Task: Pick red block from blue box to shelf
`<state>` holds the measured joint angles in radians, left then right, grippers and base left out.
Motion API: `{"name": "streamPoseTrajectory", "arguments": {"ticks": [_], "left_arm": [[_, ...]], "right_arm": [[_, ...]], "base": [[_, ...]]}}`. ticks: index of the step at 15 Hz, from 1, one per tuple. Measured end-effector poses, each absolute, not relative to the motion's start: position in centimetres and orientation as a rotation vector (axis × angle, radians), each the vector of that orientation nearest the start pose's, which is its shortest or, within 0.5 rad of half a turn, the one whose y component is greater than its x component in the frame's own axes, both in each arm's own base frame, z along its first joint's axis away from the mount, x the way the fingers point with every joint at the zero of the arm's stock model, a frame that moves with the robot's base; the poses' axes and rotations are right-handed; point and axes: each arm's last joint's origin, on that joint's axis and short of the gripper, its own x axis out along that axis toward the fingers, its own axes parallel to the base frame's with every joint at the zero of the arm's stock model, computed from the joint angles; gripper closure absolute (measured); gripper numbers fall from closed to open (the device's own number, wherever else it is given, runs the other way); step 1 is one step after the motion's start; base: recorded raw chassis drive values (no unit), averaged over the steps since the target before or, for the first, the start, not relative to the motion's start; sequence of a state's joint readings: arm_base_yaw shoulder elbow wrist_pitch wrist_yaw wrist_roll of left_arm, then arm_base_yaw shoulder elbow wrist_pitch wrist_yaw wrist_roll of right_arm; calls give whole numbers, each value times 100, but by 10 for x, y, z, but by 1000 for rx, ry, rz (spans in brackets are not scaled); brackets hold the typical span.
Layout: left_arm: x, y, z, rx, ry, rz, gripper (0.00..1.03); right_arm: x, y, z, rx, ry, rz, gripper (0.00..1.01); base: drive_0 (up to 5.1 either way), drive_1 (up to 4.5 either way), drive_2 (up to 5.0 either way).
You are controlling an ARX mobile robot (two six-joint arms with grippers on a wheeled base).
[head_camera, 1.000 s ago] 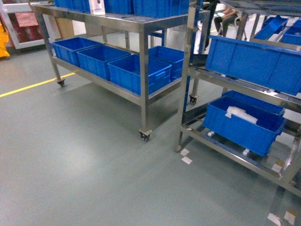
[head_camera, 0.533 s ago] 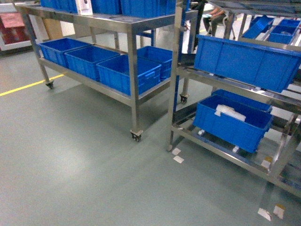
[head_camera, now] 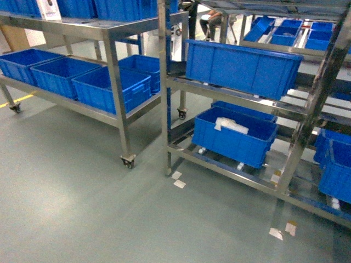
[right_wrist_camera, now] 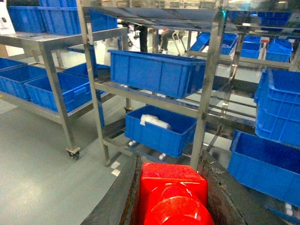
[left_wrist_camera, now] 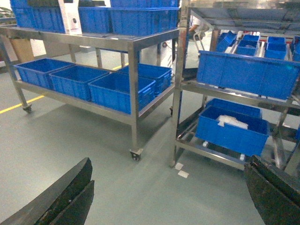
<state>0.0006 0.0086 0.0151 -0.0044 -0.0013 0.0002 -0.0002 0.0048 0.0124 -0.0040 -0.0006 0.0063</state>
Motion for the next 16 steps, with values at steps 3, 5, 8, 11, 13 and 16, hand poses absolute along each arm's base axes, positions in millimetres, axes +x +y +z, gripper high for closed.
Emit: {"name": "streamPoseTrajectory", "arguments": {"ticks": [3,5,8,11,13,16], "left_arm": [[97,0,168,0,-2,2,5],[97,0,168,0,-2,2,5],[97,0,168,0,-2,2,5],[97,0,168,0,-2,2,5],[97,0,168,0,-2,2,5],[97,0,168,0,-2,2,5]], "right_arm": [[97,0,167,6,-3,0,72],[97,0,167,6,-4,0,72],[97,0,167,6,-3,0,72],[97,0,167,6,-3,0,72],[97,0,167,6,-3,0,72],[97,0,167,6,-4,0,72]], "base": [[-152,-152,-152],[-163,-163,-163],[-153,-153,-153],[-149,-149,-149],[-154,-154,-154],[-151,-151,-151]]}}
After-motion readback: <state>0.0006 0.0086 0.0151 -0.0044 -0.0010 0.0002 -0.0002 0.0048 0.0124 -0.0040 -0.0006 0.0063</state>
